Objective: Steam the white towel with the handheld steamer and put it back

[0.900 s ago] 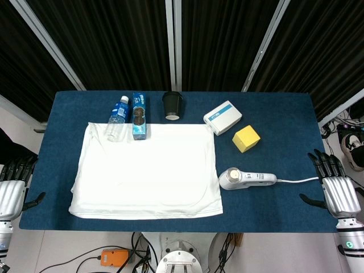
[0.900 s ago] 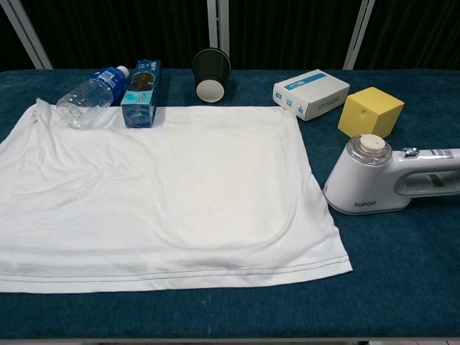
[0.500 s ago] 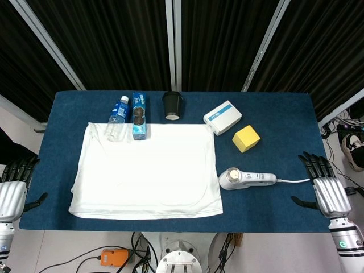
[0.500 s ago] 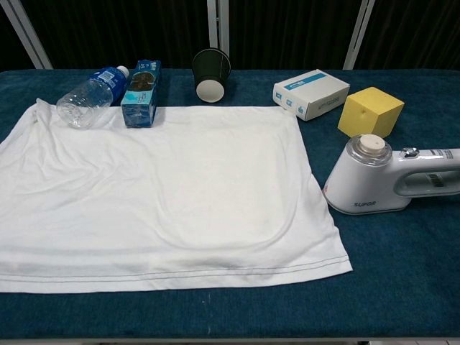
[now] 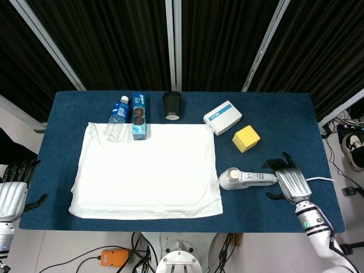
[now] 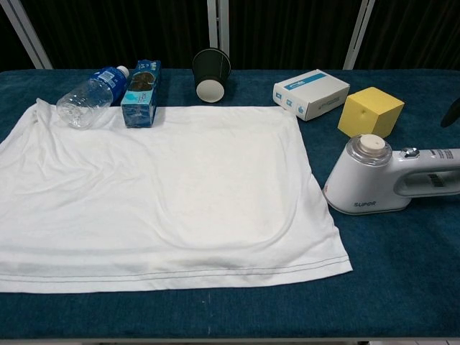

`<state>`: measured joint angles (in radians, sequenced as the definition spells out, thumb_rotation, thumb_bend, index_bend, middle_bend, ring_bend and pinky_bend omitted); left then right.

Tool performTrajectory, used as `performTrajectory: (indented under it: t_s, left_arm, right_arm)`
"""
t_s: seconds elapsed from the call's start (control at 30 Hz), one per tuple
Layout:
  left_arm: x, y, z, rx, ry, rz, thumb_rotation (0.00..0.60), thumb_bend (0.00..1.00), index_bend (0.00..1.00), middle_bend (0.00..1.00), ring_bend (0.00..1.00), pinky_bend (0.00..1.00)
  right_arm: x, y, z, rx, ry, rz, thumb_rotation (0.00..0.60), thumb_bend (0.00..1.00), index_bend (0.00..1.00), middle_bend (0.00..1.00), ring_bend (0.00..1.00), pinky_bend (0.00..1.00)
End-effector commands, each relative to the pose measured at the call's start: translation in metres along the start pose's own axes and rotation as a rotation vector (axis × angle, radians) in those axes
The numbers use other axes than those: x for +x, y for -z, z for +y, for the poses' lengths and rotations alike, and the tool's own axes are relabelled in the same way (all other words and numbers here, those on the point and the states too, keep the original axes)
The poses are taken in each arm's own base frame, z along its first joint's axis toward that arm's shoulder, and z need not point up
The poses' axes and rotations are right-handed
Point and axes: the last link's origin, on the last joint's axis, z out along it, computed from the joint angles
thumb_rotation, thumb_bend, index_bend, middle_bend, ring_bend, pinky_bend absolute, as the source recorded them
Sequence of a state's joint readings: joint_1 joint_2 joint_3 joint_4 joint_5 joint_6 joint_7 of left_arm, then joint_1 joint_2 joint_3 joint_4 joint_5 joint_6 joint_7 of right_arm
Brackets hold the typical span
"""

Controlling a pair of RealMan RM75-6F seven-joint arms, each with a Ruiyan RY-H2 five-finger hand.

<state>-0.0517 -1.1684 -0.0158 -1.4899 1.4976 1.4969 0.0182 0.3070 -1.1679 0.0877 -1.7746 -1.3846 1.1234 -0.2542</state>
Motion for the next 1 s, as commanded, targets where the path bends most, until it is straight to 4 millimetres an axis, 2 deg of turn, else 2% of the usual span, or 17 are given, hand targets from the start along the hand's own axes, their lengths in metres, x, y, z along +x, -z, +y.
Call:
performTrajectory:
  t_s: [0.03,0.53,1.0]
  left_arm:
    - [0.0,0.0,-0.001,-0.002,-0.003,-0.005,0.6,0.15,0.09,0.07,0.0,0.0]
    - [-0.003,-0.004,-0.003,0.003,-0.007,-0.02,0.6,0.15,0.09,0.07,0.0,0.0]
    - [-0.004,-0.005,-0.006,0.013,-0.014,-0.033,0.6,0.15,0.09,0.07,0.0,0.0]
  right_arm:
    - [-0.004,-0.015,-0.004,0.004,0.045,-0.021,0.6,0.18,0.46,0.39,0.35,0.07]
    - [-0.012,-0.039,-0.02,0.027,0.145,-0.079,0.6,0.18,0.51,0.52,0.51,0.06]
    - [-0.021,-0.049,-0.023,0.043,0.123,-0.115,0.6,0.18,0.57,0.57,0.57,0.04]
